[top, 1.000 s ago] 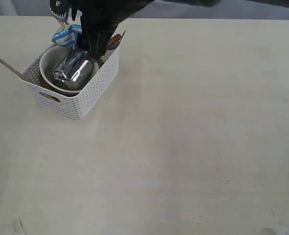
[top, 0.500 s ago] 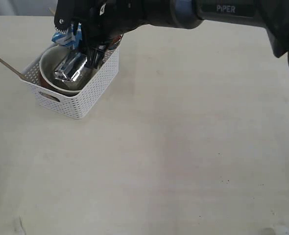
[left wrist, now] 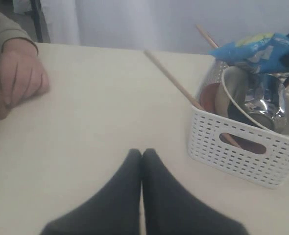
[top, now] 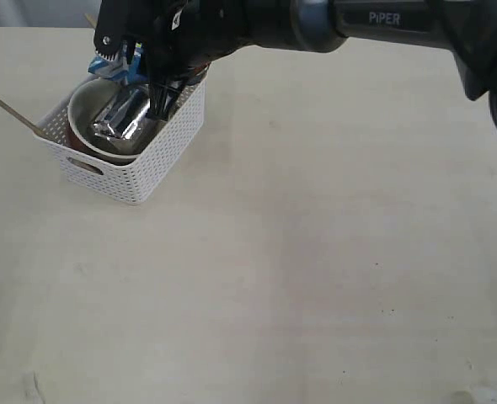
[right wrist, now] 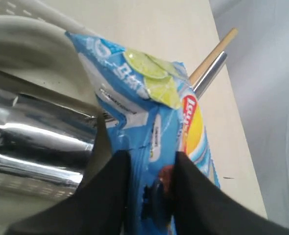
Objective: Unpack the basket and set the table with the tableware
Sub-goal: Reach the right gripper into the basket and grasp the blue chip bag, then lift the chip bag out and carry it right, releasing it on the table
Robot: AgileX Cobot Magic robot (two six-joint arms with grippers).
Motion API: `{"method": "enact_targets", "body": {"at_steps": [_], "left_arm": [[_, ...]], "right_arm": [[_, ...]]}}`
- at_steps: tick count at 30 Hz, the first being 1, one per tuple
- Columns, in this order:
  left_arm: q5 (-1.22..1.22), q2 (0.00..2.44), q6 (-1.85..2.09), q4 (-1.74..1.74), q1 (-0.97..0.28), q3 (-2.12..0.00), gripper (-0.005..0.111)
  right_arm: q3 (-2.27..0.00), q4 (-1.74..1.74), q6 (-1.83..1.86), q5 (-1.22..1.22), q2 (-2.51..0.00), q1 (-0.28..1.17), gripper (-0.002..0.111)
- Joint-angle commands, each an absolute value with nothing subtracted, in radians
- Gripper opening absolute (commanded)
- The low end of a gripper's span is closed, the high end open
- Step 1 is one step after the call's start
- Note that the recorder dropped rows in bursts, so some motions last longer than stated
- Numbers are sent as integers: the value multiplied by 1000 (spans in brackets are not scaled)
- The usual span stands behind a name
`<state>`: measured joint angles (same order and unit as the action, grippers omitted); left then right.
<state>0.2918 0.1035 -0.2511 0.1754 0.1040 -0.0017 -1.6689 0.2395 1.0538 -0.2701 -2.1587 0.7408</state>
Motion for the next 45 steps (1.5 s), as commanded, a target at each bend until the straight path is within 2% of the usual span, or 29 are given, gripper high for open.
{"method": "enact_targets", "body": {"at_steps": [1,4,5,14,23,29,32,35,40,45], "left_arm": [[287,102,-255,182,107,0,0],[287,102,-255,182,107,0,0],[287,102,-255,182,107,0,0],[287,102,-255,182,107,0,0],[287,102,-255,182,107,0,0],[287,102,-255,182,107,0,0],[287,102,-255,182,107,0,0],[287,102,-255,182,107,0,0],[287,102,-255,182,107,0,0],[287,102,-255,182,107,0,0]], "right_arm": [[-1674,234,1059,-263,-2160,739,13],[-1674,234,1059,-263,-2160,739,0],[-1674,236,1059,-263,-2160,739,0],[-1674,236,1059,-265,-2135,741,0],[-1674,236,1059,-290,-1994,750,0],[-1674,40,1023,-550,-1836,747,0],[-1674,-119,870,-734,-1771,724,0],[-1674,-242,717,-877,-1718,653,0],[-1670,-229,659,-1028,-1695,385,0],[-1507,-224,738,-901,-1695,211,0]]}}
